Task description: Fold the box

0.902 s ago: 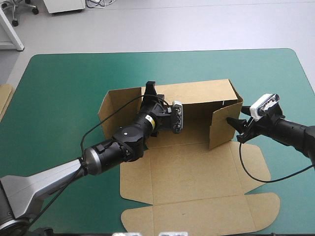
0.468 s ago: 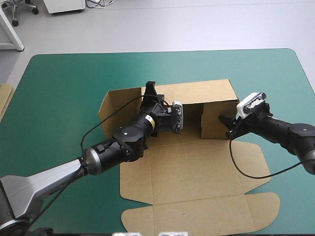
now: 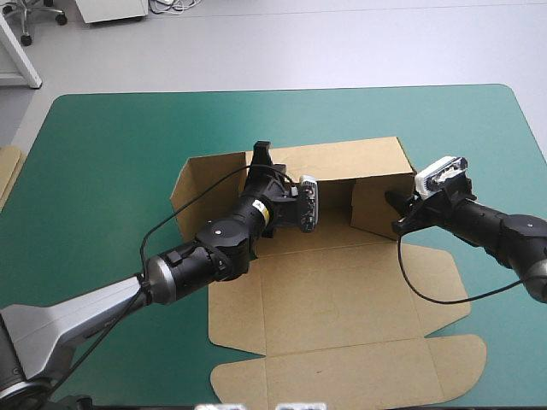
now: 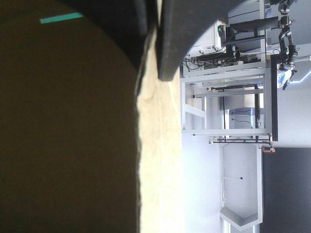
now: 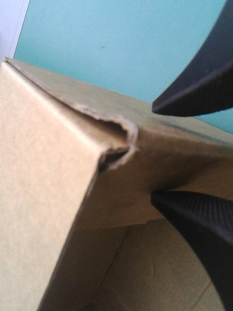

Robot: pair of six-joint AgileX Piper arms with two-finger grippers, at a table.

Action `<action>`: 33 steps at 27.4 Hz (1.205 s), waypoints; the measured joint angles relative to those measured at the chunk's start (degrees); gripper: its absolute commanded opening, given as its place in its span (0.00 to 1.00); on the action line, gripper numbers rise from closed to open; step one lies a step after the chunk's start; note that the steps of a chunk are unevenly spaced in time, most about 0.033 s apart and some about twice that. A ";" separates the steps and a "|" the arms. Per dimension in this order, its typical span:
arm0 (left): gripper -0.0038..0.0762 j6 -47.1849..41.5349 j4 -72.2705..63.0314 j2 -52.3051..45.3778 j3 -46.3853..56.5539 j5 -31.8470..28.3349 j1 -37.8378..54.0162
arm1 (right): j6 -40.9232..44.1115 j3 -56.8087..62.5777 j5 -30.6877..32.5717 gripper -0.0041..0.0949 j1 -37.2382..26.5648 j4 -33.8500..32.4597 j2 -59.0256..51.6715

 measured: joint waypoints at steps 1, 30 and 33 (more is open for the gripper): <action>0.04 0.00 0.00 0.00 0.00 -0.03 0.00 | 0.00 0.00 -0.05 0.33 0.06 0.19 0.00; 0.32 0.05 -2.34 -1.93 0.57 -1.62 -2.62 | 2.67 0.00 -8.41 0.03 4.76 7.22 0.28; 0.33 0.05 -5.43 -4.22 0.57 -0.98 -6.22 | 2.17 0.00 -7.09 0.03 4.91 8.56 1.16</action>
